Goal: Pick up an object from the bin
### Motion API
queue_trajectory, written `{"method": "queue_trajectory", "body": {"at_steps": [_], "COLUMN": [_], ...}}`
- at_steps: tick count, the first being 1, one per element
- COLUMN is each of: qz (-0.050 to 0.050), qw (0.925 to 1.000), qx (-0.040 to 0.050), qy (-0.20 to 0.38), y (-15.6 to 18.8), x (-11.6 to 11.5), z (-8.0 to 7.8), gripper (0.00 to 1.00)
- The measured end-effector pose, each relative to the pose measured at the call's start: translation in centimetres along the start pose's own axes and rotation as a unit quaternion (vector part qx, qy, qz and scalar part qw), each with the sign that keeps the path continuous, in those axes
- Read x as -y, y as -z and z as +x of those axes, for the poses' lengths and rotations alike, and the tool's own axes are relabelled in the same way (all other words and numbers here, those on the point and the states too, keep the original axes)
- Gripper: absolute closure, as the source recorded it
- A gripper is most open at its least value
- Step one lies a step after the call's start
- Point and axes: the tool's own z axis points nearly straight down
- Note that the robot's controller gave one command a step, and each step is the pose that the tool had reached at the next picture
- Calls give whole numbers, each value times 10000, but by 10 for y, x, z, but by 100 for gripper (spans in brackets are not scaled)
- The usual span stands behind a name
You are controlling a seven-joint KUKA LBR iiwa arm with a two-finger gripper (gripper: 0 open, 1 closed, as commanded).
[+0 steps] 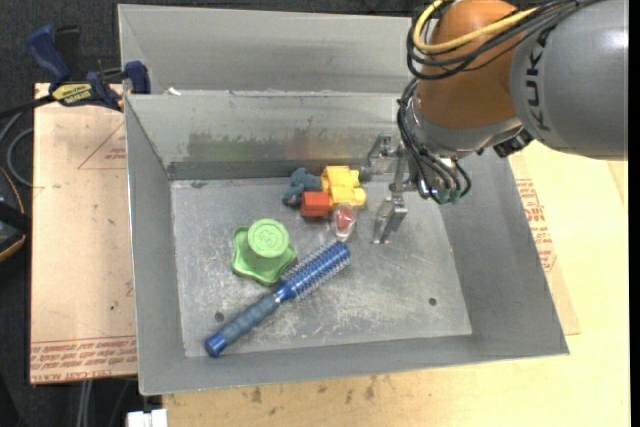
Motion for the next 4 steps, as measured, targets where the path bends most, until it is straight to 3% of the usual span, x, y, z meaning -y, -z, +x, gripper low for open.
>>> {"method": "queue_trajectory", "body": {"at_steps": [1,2,3,4], "qz": [1,7,12,9], "qw": [9952,9684,9081,8242], "qx": [63,58,48,29], "qy": [973,2494,4187,5663], "y": [-78,-79,-75,-91], "x": [-39,-55,-62,-74], "z": [-11,-46,-46,-26], "gripper": [0,0,0,0]}}
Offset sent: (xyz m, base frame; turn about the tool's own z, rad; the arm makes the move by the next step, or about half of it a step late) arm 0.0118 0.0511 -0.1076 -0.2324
